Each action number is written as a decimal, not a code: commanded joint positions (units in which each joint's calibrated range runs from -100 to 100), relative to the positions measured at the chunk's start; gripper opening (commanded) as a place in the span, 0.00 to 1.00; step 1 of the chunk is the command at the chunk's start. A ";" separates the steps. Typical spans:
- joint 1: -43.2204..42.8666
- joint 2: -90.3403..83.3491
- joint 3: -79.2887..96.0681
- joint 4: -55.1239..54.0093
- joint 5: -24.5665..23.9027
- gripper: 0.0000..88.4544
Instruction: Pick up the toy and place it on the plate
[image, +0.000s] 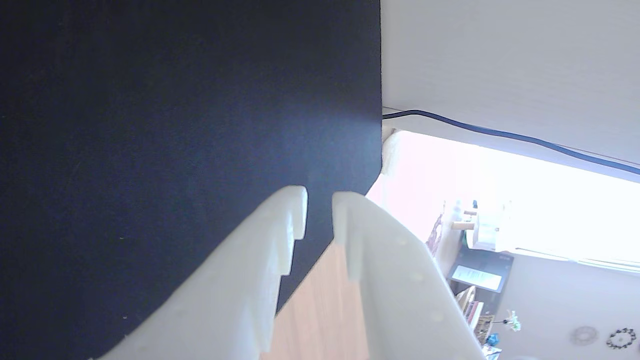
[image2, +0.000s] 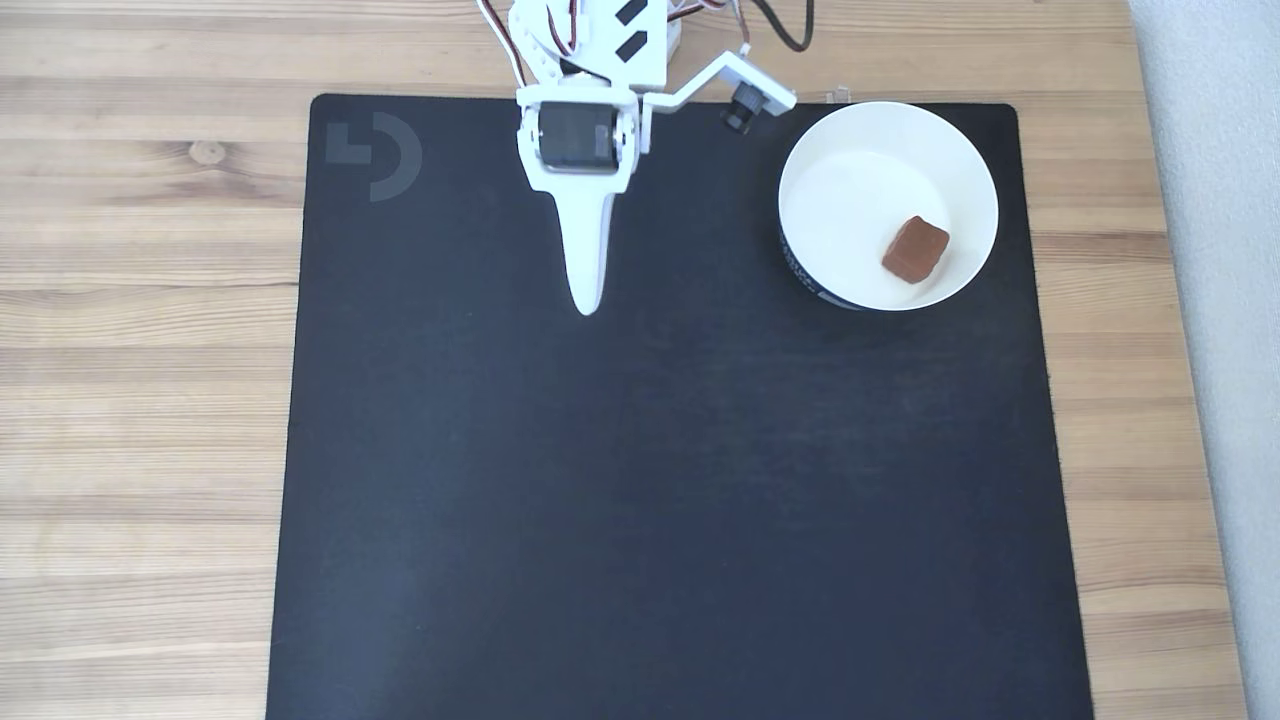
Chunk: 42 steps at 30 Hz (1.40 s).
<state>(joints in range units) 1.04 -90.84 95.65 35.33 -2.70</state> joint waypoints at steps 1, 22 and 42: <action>0.42 -4.99 4.08 -0.28 -0.06 0.03; 0.42 -8.58 3.90 17.93 -0.01 0.03; 0.17 -8.58 3.90 17.76 0.30 0.03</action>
<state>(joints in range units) 1.04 -98.67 98.77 52.89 -2.65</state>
